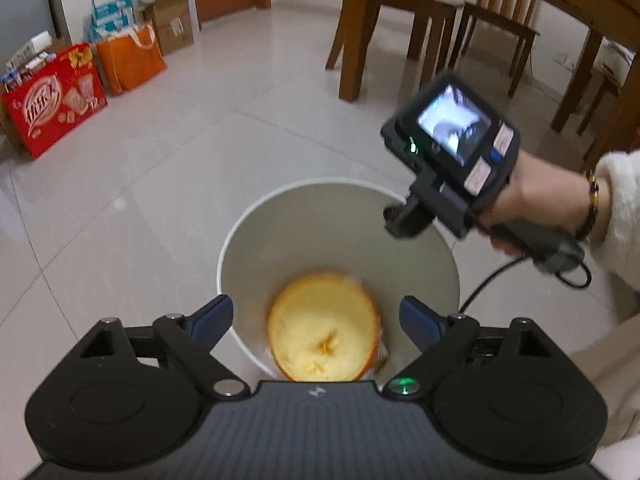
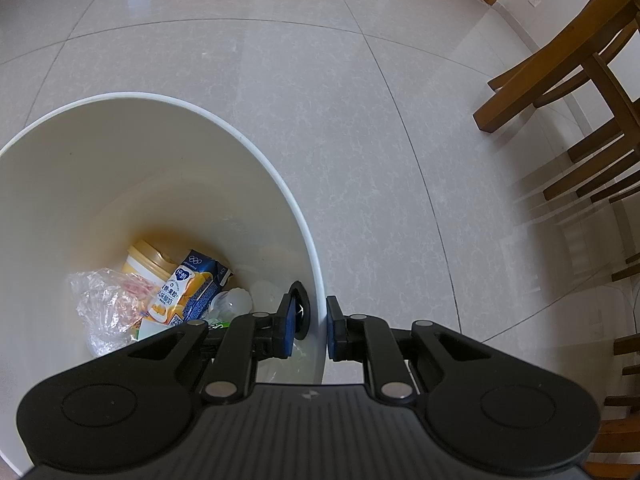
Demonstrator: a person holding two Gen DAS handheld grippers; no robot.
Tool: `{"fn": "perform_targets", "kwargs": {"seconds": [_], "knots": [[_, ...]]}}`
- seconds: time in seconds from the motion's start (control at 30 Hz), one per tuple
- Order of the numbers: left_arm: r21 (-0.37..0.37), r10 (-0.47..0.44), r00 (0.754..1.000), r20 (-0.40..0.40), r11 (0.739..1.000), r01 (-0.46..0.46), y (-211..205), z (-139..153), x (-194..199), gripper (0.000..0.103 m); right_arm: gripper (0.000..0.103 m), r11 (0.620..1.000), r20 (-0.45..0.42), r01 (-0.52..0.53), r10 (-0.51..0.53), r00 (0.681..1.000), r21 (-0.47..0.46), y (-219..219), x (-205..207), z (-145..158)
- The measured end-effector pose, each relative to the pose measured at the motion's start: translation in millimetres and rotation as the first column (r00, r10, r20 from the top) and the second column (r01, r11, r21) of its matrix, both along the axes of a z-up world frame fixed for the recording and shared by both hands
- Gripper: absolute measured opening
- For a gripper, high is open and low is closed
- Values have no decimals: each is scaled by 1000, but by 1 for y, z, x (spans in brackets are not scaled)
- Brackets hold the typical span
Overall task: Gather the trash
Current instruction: 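Carry the orange peel into the wastebasket and open the left gripper, then move the left gripper to the blue juice box and grasp it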
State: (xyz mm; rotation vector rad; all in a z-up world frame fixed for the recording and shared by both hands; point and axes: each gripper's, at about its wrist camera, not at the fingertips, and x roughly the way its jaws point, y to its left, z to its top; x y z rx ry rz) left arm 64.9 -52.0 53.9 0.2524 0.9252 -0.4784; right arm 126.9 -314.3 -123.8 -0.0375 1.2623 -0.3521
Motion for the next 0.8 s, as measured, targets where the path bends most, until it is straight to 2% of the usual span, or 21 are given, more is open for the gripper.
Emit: {"fn": "perform_targets", "kwargs": {"seconds": [0.17,0.5,0.67,0.8], "knots": [[12,15,999,-30,1000,-15,-5,-15,6,90,18,1000,2,2,-2,1000,6,1,0,0],[34,100,992,-76,995,-98,34,-24,-5,91,18,1000,3,5,-5,1000,9,1,0,1],[13,157,982,-103,988,-156,52,-34,-9,91,18,1000,2,6,-6,1000,8,1,1,1],[30,201,973,-113,980,-198,66,-44,-13,91,18,1000,1,8,-8,1000,7,1,0,1]]}}
